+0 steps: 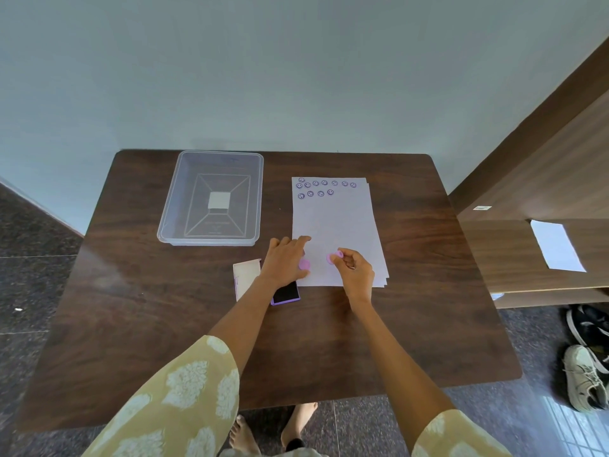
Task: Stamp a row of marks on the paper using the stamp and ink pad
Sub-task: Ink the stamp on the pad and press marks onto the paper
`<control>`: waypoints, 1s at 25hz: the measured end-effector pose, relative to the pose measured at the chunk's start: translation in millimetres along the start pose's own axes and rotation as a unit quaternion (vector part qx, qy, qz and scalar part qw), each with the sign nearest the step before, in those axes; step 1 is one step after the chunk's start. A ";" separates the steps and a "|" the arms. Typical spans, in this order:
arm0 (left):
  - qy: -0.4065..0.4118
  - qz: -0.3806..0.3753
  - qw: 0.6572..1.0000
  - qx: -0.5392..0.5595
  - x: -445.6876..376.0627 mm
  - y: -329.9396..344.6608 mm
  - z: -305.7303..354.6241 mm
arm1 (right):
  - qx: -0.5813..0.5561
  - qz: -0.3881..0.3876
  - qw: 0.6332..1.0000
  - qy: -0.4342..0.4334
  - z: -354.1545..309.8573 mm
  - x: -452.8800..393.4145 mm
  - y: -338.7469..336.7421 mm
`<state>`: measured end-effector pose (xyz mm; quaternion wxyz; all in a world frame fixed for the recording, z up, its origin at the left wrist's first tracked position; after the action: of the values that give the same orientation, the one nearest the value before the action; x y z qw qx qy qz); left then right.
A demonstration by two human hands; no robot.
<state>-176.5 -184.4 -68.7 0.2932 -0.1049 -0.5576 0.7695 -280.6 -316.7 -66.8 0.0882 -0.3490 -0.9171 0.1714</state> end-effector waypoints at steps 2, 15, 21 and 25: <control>-0.010 0.018 1.000 0.012 -3.1 -3.5 -2.3 | -0.003 0.002 1.000 -0.002 -0.3 -1.0 0.7; -0.104 0.089 0.990 -0.030 -29.8 -9.5 -27.0 | -0.034 -0.018 0.999 -0.006 -7.0 4.8 36.3; -0.058 0.104 0.992 0.033 -0.7 -21.7 -32.4 | -0.366 -0.038 0.910 0.192 -6.6 22.2 50.0; -0.014 0.099 0.991 0.083 39.5 -20.4 -45.1 | -0.517 -0.024 0.816 0.257 -10.3 44.5 52.6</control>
<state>-179.5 -121.8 -59.5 0.2153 -0.1242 -0.4824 0.8399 -278.5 -247.6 -75.2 0.1319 -0.3521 -0.8230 -0.4258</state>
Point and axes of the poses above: each hand's wrist, its own x-axis away from the middle knuckle, its own y-axis out of the palm, z = x × y, the point moved 5 cm from there along -x, towards the middle knuckle, and after that the axes turned 10 degrees about -y, right-handed, at the moved point
